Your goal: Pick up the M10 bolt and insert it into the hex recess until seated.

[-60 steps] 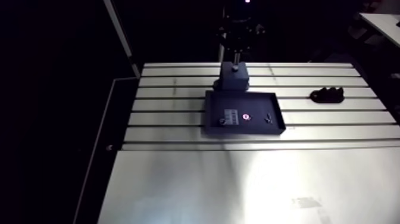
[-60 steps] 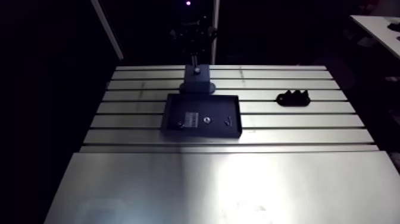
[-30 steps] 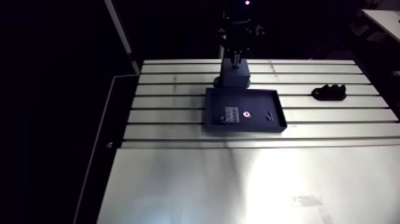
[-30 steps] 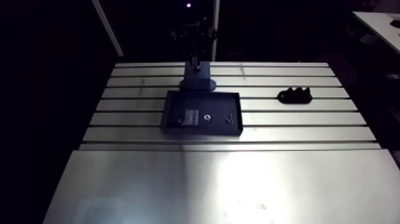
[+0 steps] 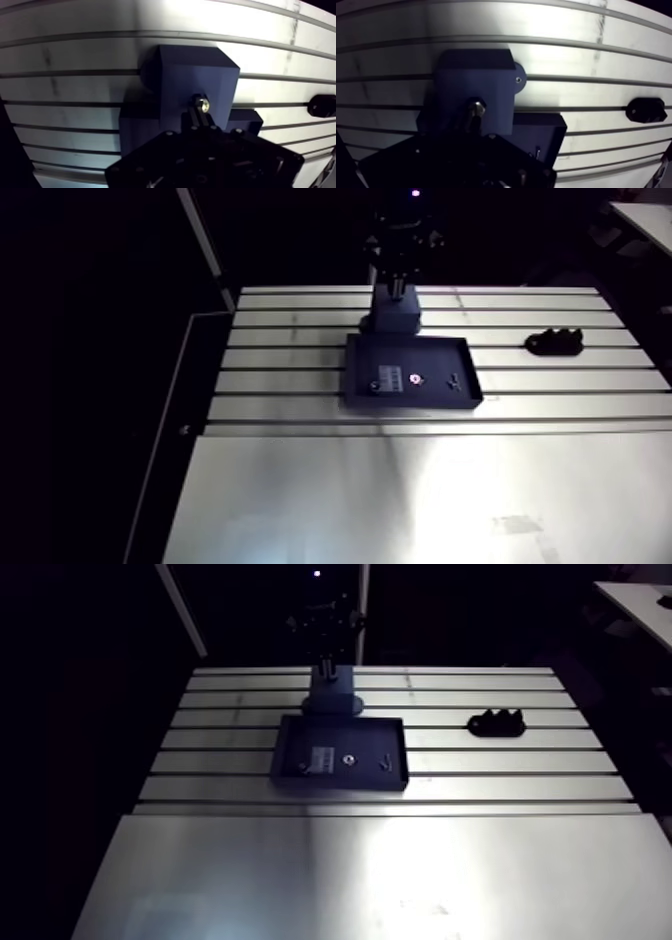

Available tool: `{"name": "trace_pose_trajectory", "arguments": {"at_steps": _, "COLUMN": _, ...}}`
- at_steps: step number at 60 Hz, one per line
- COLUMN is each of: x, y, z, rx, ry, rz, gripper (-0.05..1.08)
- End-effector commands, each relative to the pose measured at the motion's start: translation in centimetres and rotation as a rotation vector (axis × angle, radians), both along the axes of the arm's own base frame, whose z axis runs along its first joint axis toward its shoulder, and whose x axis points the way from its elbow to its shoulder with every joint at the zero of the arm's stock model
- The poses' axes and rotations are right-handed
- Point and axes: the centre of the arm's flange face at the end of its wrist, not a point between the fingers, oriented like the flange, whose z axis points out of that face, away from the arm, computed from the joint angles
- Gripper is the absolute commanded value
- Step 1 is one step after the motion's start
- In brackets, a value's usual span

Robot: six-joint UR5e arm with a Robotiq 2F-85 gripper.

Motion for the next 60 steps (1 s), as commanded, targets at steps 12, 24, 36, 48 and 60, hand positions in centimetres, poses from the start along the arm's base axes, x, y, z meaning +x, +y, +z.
{"name": "trace_pose_trajectory", "arguments": {"at_steps": 12, "x": -0.16, "y": 0.1, "z": -0.33, "rx": 0.001, "ry": 0.009, "rz": 0.002, "gripper": 1.08}}
{"name": "trace_pose_trajectory", "arguments": {"at_steps": 24, "x": -0.2, "y": 0.08, "z": -0.41, "rx": 0.0, "ry": 0.01, "rz": 0.002, "gripper": 1.08}}
{"name": "trace_pose_trajectory", "arguments": {"at_steps": 36, "x": -0.15, "y": 0.08, "z": -0.39, "rx": 0.0, "ry": 0.01, "rz": 0.002, "gripper": 1.08}}
{"name": "trace_pose_trajectory", "arguments": {"at_steps": 48, "x": -0.12, "y": 0.08, "z": -0.62, "rx": 0.0, "ry": 0.005, "rz": 0.002, "gripper": 1.08}}
{"name": "trace_pose_trajectory", "arguments": {"at_steps": 60, "x": -0.17, "y": 0.1, "z": -1.13, "rx": 0.001, "ry": -0.003, "rz": 0.004, "gripper": 1.08}}
